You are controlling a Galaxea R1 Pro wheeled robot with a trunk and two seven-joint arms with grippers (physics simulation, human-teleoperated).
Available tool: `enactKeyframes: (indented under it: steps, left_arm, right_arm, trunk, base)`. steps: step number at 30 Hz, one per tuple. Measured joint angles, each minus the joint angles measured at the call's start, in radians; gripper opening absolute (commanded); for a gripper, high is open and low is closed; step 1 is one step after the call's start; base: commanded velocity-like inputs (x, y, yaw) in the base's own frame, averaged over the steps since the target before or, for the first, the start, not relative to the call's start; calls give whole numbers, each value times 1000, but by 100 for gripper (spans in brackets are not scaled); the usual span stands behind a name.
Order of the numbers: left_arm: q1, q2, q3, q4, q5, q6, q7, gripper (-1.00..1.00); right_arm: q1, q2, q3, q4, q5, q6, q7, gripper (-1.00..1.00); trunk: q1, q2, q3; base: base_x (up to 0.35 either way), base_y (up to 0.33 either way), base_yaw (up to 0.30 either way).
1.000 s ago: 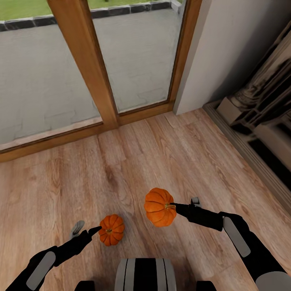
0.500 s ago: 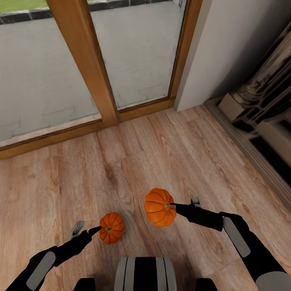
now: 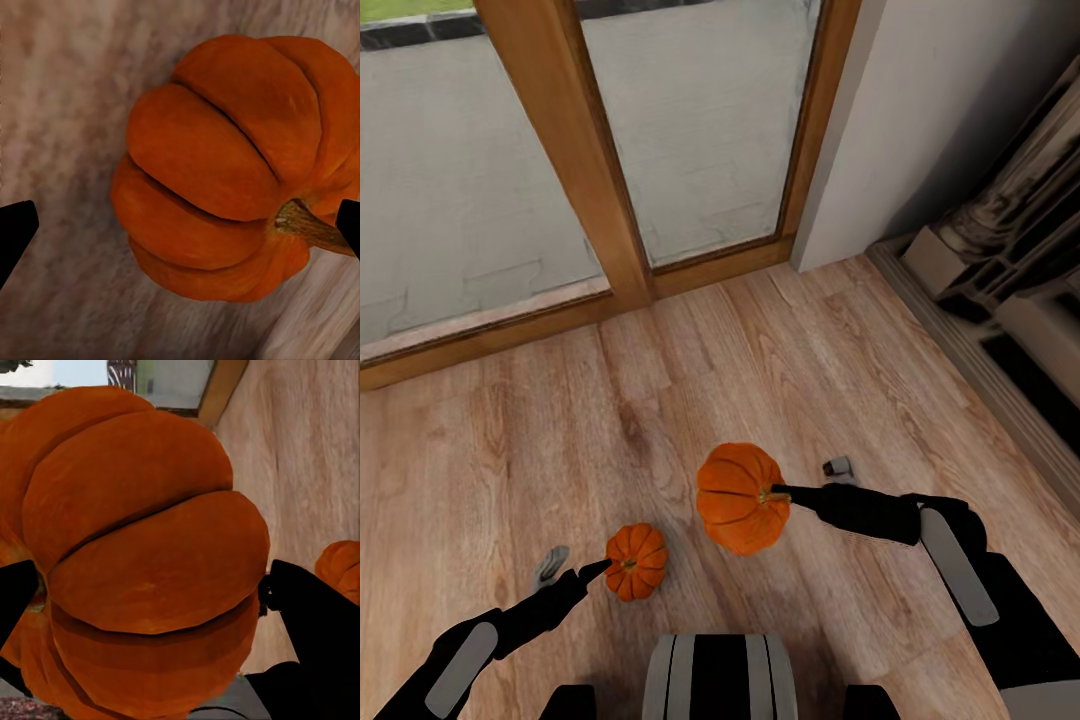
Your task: Place each of the two pumpkins and all three candles from the living room inside a cabinet in the living room (use any cabinet), then make sure every cabinet is closed, and position the cauldron so it is next to a table in the living room.
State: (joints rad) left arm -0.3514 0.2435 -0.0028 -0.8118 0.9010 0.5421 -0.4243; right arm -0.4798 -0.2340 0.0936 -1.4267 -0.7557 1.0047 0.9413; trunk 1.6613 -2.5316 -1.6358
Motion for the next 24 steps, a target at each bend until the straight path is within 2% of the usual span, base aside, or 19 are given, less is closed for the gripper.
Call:
enactKeyframes:
  steps: [3,7,10,15,24]
  left_arm:
    - [0,0,0,-1,0,0,-1,100]
    - [0,0,0,-1,0,0,-1,100]
    - [0,0,0,-1,0,0,-1,100]
    - [0,-1,0,-1,0,0,-2,100]
    - [0,-2,-1,-2,0,0,-1,100]
  right_arm:
    - [0,0,0,-34,17,8,-11,-100]
    - [0,0,-1,-41,14,13,-26,-100]
    - [0,0,0,-42,10,15,-28,-100]
    - [0,0,1,-41,12,14,-29,-100]
    - [0,0,0,-41,11,14,-30,-100]
  trunk:
    - [1,-1,-12]
    - [3,-2,-27]
    - [3,-2,-27]
    - [6,-3,-46]
    - [5,-3,-46]
  base:
    - [0,0,0]
    - [0,0,0]
    - [0,0,0]
    - [0,0,0]
    - [0,-3,0]
